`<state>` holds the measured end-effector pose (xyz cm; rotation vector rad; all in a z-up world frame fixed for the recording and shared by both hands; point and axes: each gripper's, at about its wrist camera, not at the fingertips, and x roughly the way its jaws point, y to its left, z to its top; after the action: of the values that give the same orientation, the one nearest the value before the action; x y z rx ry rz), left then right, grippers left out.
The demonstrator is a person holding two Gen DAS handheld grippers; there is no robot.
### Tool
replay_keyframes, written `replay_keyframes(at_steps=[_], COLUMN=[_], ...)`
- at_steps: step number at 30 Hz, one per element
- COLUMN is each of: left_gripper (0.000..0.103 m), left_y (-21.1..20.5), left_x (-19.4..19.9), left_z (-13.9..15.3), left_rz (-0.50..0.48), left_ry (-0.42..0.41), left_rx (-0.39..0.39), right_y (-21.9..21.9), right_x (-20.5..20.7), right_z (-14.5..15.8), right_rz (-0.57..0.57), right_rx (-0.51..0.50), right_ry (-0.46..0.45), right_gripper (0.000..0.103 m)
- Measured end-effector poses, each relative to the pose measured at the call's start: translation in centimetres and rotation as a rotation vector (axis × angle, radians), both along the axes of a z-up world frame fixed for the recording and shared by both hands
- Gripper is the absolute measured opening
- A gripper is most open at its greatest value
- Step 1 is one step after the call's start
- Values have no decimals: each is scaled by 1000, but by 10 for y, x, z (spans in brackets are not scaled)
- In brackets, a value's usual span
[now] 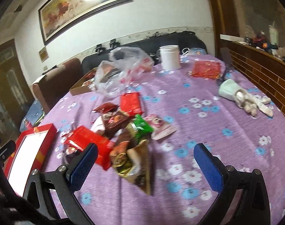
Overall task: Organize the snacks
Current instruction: 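Reach the left gripper to the dark chocolate bag while the right gripper approaches the brown bag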
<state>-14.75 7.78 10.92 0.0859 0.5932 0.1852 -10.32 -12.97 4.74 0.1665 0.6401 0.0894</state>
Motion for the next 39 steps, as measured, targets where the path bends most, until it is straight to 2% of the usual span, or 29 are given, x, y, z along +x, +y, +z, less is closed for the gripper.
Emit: replay_keyframes(at_steps=[7, 18, 32, 35, 39], left_gripper=[103, 103, 103, 103, 103], left_y=[19, 23, 9, 5, 0], left_x=[-5, -5, 4, 13, 29], left_z=[-1, -3, -11, -21, -46], left_rz=[37, 43, 25, 1, -22], left_ry=[-10, -4, 28, 85, 206], left_rx=[-34, -40, 3, -1, -18], right_y=[17, 25, 16, 9, 0], right_x=[-2, 0, 4, 6, 8], right_z=[5, 7, 1, -6, -17], right_rz=[28, 45, 47, 45, 42], right_rx=[-13, -31, -24, -28, -31], right_ry=[-1, 1, 15, 30, 60], right_gripper=[103, 103, 103, 103, 103])
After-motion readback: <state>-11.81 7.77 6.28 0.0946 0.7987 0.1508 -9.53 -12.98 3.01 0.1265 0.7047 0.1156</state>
